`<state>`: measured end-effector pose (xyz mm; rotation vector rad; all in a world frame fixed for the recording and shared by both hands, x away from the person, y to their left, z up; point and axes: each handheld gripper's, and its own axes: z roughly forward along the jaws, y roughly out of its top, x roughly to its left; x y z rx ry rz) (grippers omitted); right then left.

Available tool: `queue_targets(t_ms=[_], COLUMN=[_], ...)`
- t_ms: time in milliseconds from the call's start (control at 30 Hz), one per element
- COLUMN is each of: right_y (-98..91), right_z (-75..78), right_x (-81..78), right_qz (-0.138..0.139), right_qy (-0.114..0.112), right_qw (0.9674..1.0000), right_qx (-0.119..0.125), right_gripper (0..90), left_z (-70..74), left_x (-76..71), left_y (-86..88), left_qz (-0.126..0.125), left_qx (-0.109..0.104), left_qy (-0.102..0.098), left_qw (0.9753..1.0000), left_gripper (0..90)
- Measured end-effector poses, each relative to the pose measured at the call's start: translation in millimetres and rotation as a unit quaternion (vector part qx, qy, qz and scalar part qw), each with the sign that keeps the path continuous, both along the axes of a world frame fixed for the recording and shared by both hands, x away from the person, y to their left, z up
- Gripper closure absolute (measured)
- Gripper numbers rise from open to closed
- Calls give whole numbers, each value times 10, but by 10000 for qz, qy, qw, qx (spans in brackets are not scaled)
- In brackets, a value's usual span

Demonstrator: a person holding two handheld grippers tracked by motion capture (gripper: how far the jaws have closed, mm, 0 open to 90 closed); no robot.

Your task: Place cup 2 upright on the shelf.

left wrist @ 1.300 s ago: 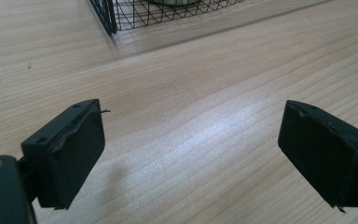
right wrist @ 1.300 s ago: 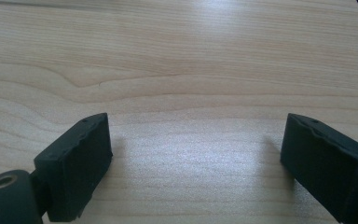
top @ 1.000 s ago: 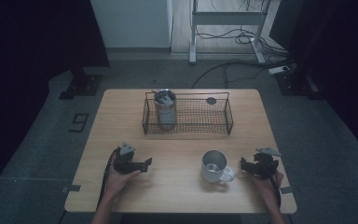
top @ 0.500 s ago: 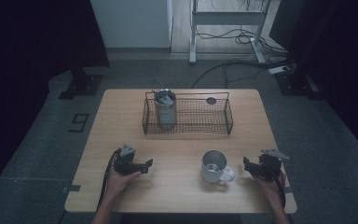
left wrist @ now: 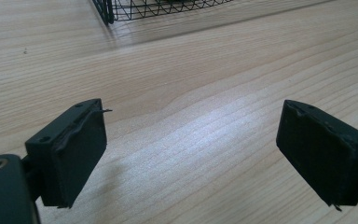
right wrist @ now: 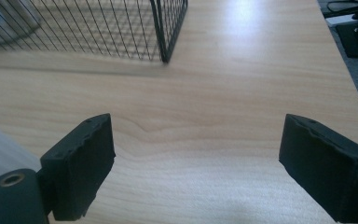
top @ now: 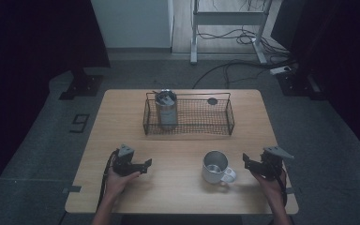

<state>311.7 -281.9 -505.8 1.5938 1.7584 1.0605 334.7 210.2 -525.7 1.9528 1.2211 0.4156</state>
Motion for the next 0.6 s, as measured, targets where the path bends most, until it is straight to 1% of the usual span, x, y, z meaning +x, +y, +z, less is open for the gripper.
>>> queue_targets(t_ms=[67,167,233,300,367,533,600], right_y=[4,28,55,81,114,170,199], right_z=[53,128,181,236,291,342,363], right_x=[-3,-3,2,-1,-18,-63,-91], right_qz=[9,12,39,79,138,258,344], right_qy=[-37,-116,-140,-194,-279,-365,-398], right_qw=[9999,9998,9997,9996,9991,9982,9978], right_qx=[109,175,176,201,281,403,395], right_gripper=[105,108,109,109,112,114,114], left_z=[6,15,14,9,6,1,-3], left_x=[-10,-21,-25,-28,-28,-27,-28], left_y=[-42,-87,-107,-117,-118,-117,-121], left_qz=[-33,-94,-126,-152,-163,-157,-167], left_qx=[90,134,169,187,196,170,185], left_qy=[-41,-58,-65,-60,-47,-28,-19], left_qw=[9999,9998,9998,9997,9997,9997,9997], left_gripper=[87,87,87,87,87,87,87])
